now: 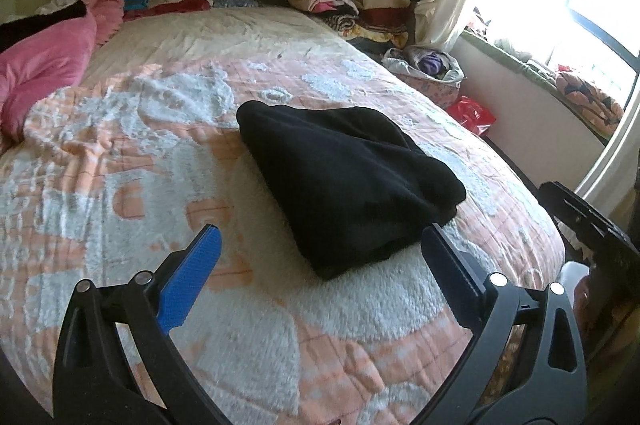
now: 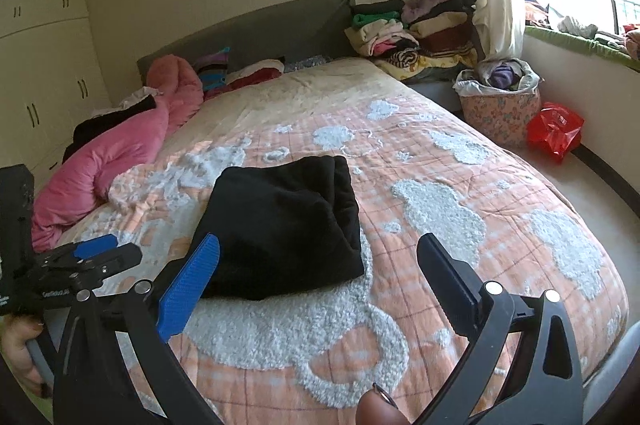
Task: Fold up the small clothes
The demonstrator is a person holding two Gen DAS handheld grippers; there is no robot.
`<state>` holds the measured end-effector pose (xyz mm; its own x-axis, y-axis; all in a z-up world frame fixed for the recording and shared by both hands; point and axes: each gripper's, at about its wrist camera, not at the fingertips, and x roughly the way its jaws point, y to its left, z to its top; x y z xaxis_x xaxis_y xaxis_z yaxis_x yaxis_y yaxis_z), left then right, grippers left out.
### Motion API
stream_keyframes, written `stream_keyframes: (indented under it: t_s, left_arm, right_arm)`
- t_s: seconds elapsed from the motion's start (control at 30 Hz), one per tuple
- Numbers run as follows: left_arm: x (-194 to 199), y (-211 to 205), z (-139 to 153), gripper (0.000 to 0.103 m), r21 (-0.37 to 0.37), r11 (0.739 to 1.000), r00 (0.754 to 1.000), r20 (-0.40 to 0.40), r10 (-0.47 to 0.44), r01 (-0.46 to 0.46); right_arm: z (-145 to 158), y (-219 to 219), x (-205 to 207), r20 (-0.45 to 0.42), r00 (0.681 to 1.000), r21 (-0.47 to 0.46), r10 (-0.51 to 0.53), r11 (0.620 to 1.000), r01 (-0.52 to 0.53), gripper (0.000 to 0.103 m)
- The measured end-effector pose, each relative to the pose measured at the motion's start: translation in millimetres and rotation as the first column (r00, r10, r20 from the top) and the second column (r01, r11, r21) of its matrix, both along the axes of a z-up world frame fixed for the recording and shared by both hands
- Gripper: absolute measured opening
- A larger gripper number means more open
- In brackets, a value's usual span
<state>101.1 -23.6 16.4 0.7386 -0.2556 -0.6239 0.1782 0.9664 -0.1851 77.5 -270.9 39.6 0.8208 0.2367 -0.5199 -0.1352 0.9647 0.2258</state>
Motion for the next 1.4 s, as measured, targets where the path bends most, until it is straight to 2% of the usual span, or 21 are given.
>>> stream_keyframes:
  t_s: [0.5,0.63,0.8,1.03,1.4]
  left_arm:
    - [-50.9,25.7,-27.1,0.094,-0.016,0.998,0.998,0.032,0.054,-0.053]
    - [-54.0,24.8,-32.6,0.094,-0.004,0.998,0.998,0.027,0.059,-0.059]
    - [-55.9,23.9,-38.9,0.094,-0.011,0.998,0.998,0.023,0.055,-0.055]
    - [-53.0,20.0,-45.9,0.094,0.039,0.996,0.997,0.011,0.077,-0.078]
    - [-52.9,21.8,-44.7,0.094,0.024,0.997,0.997,0.004,0.079,-0.079]
  right_arm:
    - [-12.9,12.1,-38.6,0.007,1.000,-0.057,-0.008,0.998,0.008,0.099]
    - [-17.6,15.3,-45.0,-0.004,1.000,-0.044,-0.005,0.999,0.005,0.099]
    - [-32.9,25.0,-48.7,-0.043,0.999,-0.074,0.012,0.997,-0.015,0.099]
    - [-53.8,36.9,-39.9,-0.111,0.994,-0.093,0.024,0.995,-0.034,0.099]
    - [-57.9,39.2,-37.1,-0.120,0.993,-0.098,0.024,0.995,-0.036,0.099]
